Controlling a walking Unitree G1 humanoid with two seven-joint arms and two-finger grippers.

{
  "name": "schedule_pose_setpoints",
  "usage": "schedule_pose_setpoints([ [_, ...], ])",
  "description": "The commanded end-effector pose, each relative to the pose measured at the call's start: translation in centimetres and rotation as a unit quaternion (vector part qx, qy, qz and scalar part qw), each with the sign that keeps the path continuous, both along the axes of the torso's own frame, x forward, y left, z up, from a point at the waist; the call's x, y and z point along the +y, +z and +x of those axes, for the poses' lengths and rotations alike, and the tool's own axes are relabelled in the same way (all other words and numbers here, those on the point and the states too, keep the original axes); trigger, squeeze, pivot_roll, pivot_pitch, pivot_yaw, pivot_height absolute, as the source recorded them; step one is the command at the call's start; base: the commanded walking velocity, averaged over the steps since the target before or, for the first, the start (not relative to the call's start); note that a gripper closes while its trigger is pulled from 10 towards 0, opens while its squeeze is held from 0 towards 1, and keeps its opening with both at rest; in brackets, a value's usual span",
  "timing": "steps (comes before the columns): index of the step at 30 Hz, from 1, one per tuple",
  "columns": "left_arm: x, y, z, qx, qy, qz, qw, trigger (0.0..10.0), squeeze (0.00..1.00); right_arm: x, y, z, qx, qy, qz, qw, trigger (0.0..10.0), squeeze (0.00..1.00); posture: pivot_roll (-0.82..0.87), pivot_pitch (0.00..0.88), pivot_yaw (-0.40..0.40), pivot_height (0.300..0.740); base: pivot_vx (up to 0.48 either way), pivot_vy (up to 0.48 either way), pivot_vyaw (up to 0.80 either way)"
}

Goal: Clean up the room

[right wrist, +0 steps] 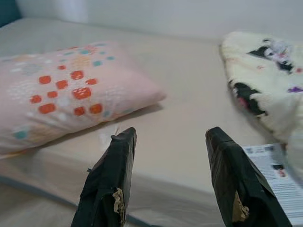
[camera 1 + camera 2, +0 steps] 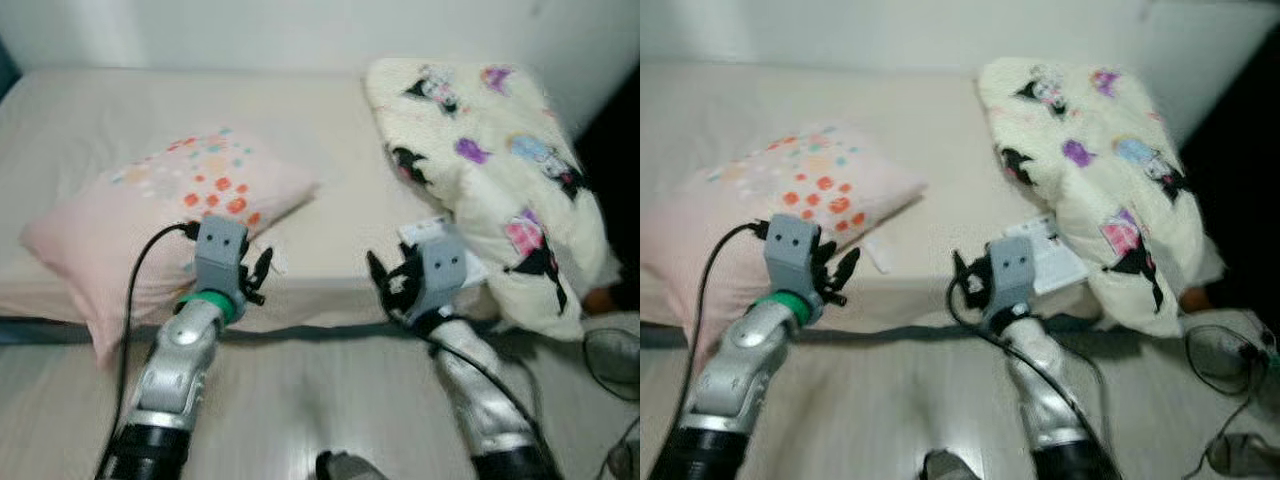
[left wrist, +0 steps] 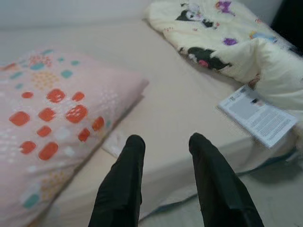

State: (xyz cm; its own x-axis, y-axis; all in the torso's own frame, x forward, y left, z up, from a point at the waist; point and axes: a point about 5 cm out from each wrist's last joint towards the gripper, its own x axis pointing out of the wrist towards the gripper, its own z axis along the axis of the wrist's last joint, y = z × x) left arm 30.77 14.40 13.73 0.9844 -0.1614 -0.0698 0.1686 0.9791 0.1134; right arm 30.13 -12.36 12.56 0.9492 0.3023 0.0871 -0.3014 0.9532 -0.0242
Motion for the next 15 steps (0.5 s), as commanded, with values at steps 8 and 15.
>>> schedule_pose_setpoints([
  [8, 0.24, 0.09, 0.75, -0.018, 0.031, 0.035, 0.999, 10.0, 0.0, 0.02, -0.34, -0.49, 0.005, -0.003, 0.008, 1.0, 10.0, 0.0, -0.13, 0.079, 0.033, 0.735, 0.42, 0.0, 0.0],
  [15, 0.15, 0.22, 0.9, -0.02, 0.03, 0.039, 0.999, 10.0, 0.0, 0.09, -0.29, -0.69, 0.0, -0.001, 0.016, 1.0, 10.0, 0.0, -0.13, 0.079, 0.036, 0.735, 0.416, 0.0, 0.0],
])
